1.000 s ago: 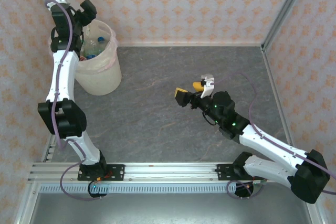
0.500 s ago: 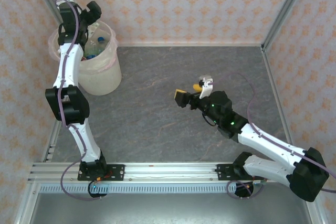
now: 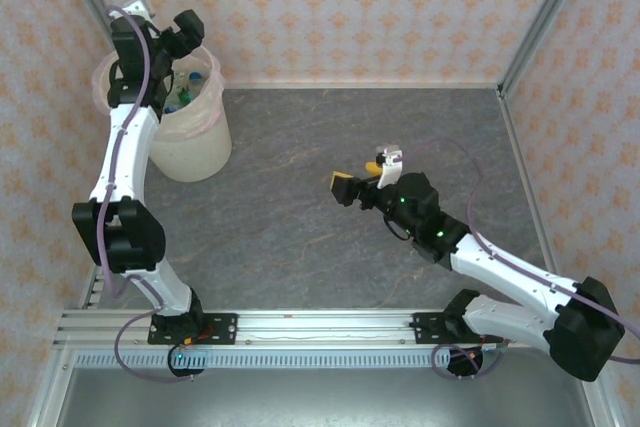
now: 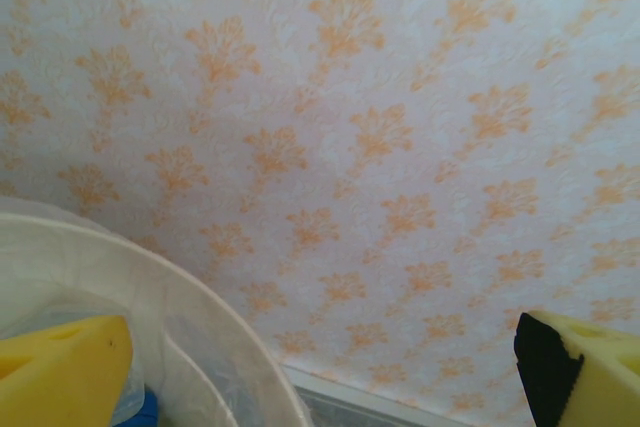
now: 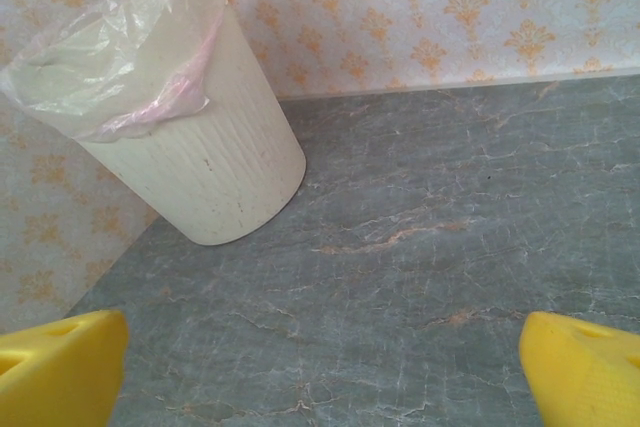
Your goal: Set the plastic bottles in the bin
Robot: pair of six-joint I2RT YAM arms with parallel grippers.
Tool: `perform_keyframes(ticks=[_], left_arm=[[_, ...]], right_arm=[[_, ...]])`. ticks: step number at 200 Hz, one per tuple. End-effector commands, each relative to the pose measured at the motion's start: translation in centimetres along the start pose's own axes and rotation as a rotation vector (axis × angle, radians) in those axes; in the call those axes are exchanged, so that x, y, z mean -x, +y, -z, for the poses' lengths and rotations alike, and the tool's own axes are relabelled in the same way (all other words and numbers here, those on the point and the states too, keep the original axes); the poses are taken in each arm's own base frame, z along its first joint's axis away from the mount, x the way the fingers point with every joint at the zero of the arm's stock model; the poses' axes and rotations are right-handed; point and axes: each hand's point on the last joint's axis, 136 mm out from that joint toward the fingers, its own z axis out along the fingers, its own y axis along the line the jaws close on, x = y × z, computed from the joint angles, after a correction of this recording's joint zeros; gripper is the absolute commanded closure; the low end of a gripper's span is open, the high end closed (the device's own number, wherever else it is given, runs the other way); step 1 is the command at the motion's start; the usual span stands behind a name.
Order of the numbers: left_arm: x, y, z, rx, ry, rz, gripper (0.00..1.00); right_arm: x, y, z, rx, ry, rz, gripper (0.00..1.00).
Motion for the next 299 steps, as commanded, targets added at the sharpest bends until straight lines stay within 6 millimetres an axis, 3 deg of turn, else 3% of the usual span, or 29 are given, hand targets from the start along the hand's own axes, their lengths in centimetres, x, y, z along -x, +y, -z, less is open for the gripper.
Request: perform_keyframes(ticks=[1, 41, 65, 99, 137, 158, 177, 200, 238, 258, 299], left_arm=[[1.0, -1.7, 1.7, -0.042, -0.037, 0.022, 0.01], [-1.0, -2.8, 6.5, -0.035, -0.036, 0.019, 0.01], [-3.9, -2.7, 10.5, -0.033, -0.031, 0.022, 0.01], [-9.8, -1.5, 15.5, -0.017, 0.007, -0.007, 0.01], [-16.9, 4.5, 19.3, 0.138, 0.065, -0.011, 0.01], [-19.6, 8.3, 20.9, 0.272, 0.079, -0.001, 0.01], [-21.4, 11.4, 21.5, 0.400, 0.098, -0.056, 0.01], [-22.6, 13.5, 21.1, 0.479, 0.092, -0.126, 0.01], [-23.4, 14.6, 18.2, 0.498, 0.082, -0.343, 0.01], [-23.6, 15.6, 16.7, 0.530, 0.030, -0.338, 0.01], [-24.6, 15.6, 13.7, 0.471, -0.065, -0.312, 0.01]], right_arm=[[2.4, 0.9, 1.1, 0.018, -0.075, -0.013, 0.00], [3.1, -2.2, 1.5, -0.158, -0.120, -0.032, 0.00], [3.4, -5.1, 1.6, -0.296, -0.138, -0.040, 0.00], [4.6, -9.1, 2.4, -0.433, -0.192, -0.096, 0.00], [5.4, -13.0, 4.0, -0.603, -0.270, -0.047, 0.00], [5.6, -15.2, 5.4, -0.710, -0.309, -0.013, 0.00], [5.8, -16.4, 6.5, -0.779, -0.334, 0.033, 0.00], [5.5, -17.7, 7.6, -0.860, -0.340, 0.140, 0.00], [3.4, -22.0, 9.0, -0.991, -0.315, 0.184, 0.00], [2.1, -24.4, 9.1, -1.044, -0.283, 0.160, 0.00], [-0.3, -28.4, 8.5, -1.104, -0.236, 0.165, 0.00]])
